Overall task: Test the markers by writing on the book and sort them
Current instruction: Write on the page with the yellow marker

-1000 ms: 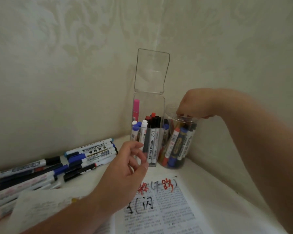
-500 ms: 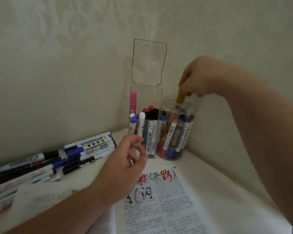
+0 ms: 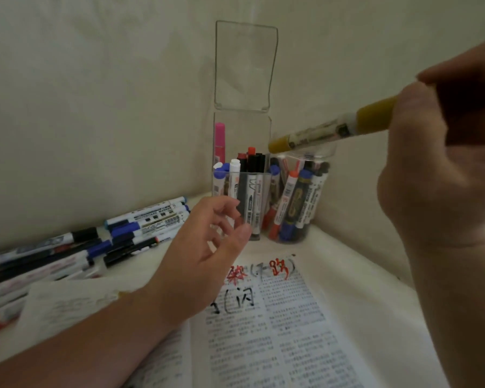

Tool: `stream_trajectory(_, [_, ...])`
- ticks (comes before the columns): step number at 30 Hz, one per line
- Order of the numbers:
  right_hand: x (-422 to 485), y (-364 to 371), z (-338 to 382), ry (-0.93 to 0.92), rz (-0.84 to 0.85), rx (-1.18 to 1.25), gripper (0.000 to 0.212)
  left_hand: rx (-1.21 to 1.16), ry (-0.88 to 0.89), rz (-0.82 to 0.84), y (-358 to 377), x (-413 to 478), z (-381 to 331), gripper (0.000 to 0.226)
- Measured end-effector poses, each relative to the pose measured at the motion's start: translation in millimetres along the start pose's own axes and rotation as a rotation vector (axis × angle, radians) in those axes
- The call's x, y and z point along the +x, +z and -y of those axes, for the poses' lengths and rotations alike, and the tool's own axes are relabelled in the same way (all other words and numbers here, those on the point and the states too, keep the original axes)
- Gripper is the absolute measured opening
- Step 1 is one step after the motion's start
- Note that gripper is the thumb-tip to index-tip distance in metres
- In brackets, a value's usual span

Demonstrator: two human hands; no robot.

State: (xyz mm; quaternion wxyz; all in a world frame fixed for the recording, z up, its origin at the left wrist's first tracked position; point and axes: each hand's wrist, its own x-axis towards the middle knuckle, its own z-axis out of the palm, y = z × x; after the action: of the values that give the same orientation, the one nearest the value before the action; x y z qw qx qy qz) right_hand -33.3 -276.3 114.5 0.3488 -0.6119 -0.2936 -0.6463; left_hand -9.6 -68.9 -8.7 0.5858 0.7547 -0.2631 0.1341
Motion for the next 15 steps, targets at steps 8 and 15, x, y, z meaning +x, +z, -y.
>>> stream_trajectory(8, [-72.8, 23.9, 8.2, 0.793, 0.254, 0.239, 0.015, 0.058, -0.057, 0.204, 3.0, 1.2, 3.3, 0.026])
stream_trajectory(15, [-97.2, 24.3, 0.6, 1.153, 0.634, 0.488, 0.019, 0.053, -0.058, 0.182, 2.1, 3.2, 4.0, 0.024])
